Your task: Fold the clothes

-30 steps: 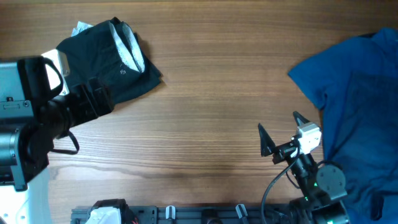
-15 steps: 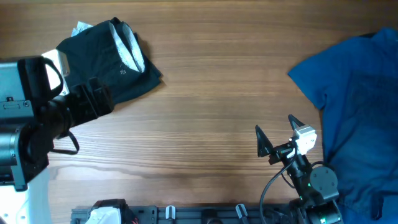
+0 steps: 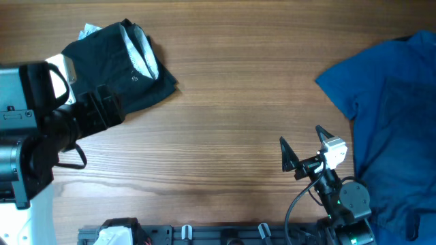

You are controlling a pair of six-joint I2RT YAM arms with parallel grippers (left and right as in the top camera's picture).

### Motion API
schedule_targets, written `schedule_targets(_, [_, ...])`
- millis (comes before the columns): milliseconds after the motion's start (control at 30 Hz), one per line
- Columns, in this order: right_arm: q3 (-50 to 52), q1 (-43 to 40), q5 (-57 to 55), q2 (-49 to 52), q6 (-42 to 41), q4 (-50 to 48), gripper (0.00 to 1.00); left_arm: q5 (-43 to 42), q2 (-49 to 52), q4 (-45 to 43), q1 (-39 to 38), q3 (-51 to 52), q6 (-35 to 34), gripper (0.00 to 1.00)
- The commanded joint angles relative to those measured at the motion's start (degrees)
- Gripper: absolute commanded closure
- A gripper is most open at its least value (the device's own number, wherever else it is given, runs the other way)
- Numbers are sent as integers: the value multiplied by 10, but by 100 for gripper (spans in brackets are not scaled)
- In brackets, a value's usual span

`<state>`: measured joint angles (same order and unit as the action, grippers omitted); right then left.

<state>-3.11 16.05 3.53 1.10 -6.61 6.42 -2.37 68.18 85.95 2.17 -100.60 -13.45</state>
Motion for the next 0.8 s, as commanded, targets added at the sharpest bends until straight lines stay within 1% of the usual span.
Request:
schedule_targets(0, [1,0,-7,-8,-10,-4,1,7,-5,-2,-4,2,-7,0])
schedule_targets(167, [1,0,-7,-8,-10,-4,0,7,-15,-2,-9,3,-7,0])
schedule_targets(233, [1,0,-7,-8,-10,-4,1,8,-33,-2,-8,9,-7,0])
schedule_targets(267, [1,0,-7,-8,-10,-4,0,21,-48,-13,-8,14,-3,0])
schedule_targets(400, [1,0,-7,-8,-10,-4,0,23,-113,-165,-8,77,-3,0])
schedule_targets(500, [1,0,-7,-8,-10,-4,1,22,-188,-323,-8,204,0,0])
schedule_targets(533, [1,0,-7,-8,-10,-4,1,22,-210,-359,-8,244,-1,0])
schedule_targets(633, [1,0,-7,-8,-10,-4,0,14,-269,-449,-8,358,-1,0])
schedule_targets(667, [1,0,-7,-8,-10,-4,0,5,-306,-496,-6,428,-1,0])
schedule_targets(767, [1,0,-7,-8,-10,-4,0,-10,-368,-550,4,526,-1,0])
